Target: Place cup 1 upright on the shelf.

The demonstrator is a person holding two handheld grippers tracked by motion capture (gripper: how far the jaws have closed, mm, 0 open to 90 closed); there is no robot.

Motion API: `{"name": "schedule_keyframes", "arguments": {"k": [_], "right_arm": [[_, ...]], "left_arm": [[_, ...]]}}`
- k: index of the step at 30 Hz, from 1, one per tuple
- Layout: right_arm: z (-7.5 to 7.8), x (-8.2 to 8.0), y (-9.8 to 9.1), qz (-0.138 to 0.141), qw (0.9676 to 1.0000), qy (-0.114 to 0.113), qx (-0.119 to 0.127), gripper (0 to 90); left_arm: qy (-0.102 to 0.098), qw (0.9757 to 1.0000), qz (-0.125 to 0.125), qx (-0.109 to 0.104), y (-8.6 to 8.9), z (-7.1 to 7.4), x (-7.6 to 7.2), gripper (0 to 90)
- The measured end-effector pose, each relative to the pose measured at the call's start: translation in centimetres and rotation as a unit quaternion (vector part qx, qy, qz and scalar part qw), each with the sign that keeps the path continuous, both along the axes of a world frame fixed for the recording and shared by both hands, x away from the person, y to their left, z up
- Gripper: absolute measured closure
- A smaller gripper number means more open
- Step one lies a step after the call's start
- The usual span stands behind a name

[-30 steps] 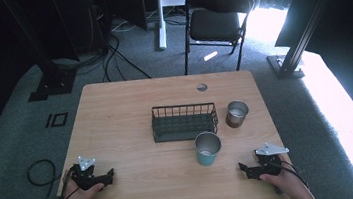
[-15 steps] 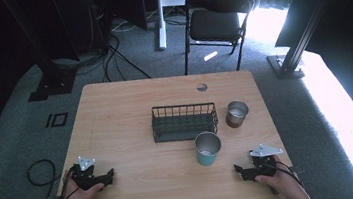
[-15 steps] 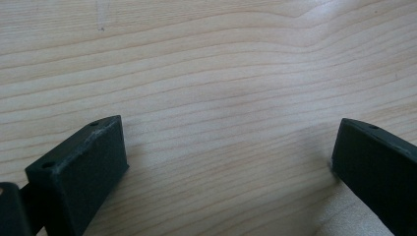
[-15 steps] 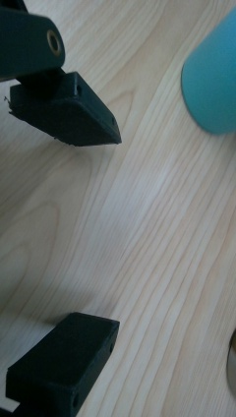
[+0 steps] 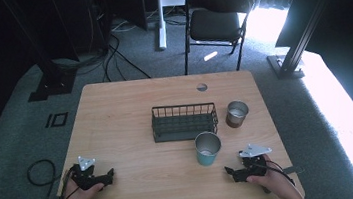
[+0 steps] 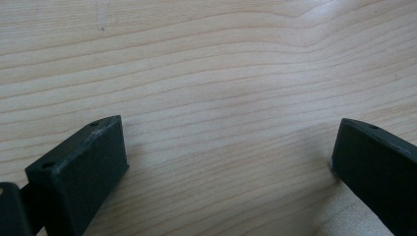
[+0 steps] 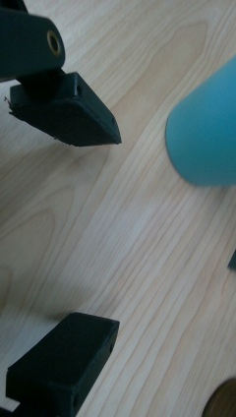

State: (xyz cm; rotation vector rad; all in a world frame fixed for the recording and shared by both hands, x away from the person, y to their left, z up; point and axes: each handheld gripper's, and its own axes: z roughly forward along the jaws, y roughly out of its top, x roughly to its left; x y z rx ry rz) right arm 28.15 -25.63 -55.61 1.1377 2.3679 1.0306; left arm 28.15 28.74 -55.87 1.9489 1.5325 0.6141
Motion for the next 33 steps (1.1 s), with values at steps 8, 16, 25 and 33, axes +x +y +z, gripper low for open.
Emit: {"name": "schedule_keyframes", "arguments": {"k": [8, 16, 25, 33], "right_arm": [[0.2, 0.0, 1.0, 0.019, 0.9997, -0.001, 0.015, 13.1], [0.8, 0.3, 2.0, 0.035, 0.9990, -0.010, 0.025, 13.5], [1.4, 0.5, 3.0, 0.045, 0.9978, -0.022, 0.043, 13.6], [1.8, 0.7, 3.5, 0.056, 0.9949, -0.043, 0.072, 13.6]], "left_arm": [[0.000, 1.0000, 0.000, 0.000, 0.0, 0.0, 0.0, 1.0], [0.000, 1.0000, 0.000, 0.000, 0.0, 0.0, 0.0, 1.0], [0.000, 1.0000, 0.000, 0.000, 0.0, 0.0, 0.0, 1.0], [0.000, 1.0000, 0.000, 0.000, 0.0, 0.0, 0.0, 1.0]]}}
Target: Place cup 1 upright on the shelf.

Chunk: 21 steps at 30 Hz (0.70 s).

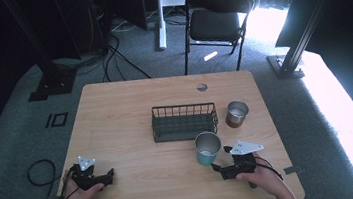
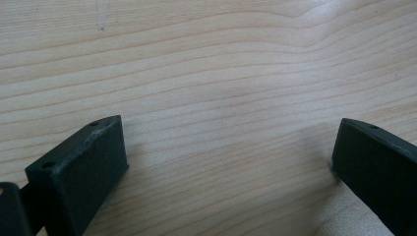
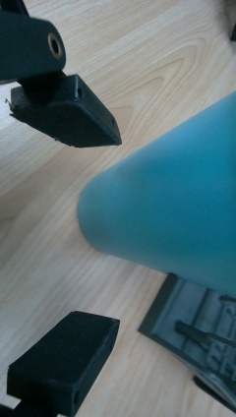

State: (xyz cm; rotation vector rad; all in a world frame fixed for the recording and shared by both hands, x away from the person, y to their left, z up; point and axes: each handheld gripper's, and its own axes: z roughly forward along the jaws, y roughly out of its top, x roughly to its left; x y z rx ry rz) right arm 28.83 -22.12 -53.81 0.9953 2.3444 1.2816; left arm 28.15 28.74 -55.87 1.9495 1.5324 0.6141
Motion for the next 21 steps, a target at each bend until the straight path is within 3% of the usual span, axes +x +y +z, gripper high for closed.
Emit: {"name": "schedule_keyframes", "arguments": {"k": [9, 21], "right_arm": [[0.6, 0.1, 0.6, 0.017, 0.9996, -0.019, 0.014, 14.6], [1.0, 0.4, 1.1, 0.018, 0.9987, -0.038, 0.029, 14.5]], "left_arm": [[0.000, 1.0000, 0.000, 0.000, 0.0, 0.0, 0.0, 1.0], [0.000, 1.0000, 0.000, 0.000, 0.0, 0.0, 0.0, 1.0]]}}
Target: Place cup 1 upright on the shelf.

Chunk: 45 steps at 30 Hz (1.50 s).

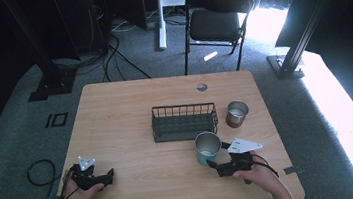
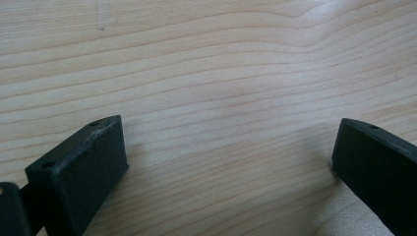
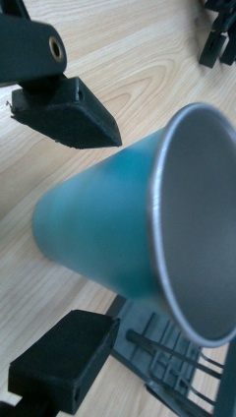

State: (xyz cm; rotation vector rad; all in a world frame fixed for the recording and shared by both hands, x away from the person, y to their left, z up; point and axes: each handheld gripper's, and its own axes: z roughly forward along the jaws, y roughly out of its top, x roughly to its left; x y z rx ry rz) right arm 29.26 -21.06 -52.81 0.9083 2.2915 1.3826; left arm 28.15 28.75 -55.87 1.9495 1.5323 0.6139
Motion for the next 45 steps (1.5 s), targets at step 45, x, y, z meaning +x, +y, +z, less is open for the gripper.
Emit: {"name": "schedule_keyframes", "arguments": {"k": [45], "right_arm": [[0.9, 1.3, 1.7, 0.011, 0.9984, -0.041, 0.037, 12.6]], "left_arm": [[0.000, 1.0000, 0.000, 0.000, 0.0, 0.0, 0.0, 1.0]]}}
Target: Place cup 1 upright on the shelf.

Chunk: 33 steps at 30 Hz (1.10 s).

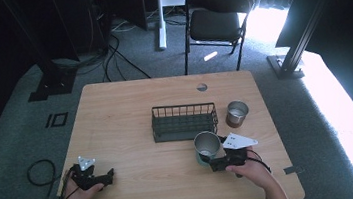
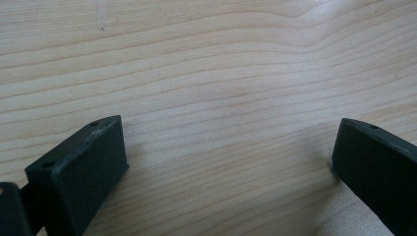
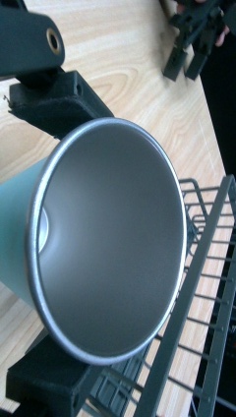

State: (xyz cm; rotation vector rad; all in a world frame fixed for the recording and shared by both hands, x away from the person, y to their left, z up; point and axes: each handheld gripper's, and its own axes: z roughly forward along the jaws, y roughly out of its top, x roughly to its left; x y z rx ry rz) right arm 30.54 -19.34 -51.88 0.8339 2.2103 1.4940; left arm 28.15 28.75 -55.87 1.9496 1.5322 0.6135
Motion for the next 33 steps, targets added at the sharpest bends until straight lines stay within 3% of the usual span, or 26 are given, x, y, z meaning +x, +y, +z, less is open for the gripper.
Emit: {"name": "schedule_keyframes", "arguments": {"k": [7, 20, 33], "right_arm": [[0.5, -0.1, 0.2, 0.003, 1.0000, -0.006, -0.004, 13.0], [2.2, 0.1, 0.1, -0.003, 0.9998, 0.000, 0.020, 13.0], [5.6, 1.0, 1.0, 0.005, 0.9994, -0.026, 0.024, 13.0]], "left_arm": [[0.000, 1.0000, 0.000, 0.000, 0.0, 0.0, 0.0, 1.0], [0.000, 1.0000, 0.000, 0.000, 0.0, 0.0, 0.0, 1.0], [0.000, 1.0000, 0.000, 0.000, 0.0, 0.0, 0.0, 1.0]]}}
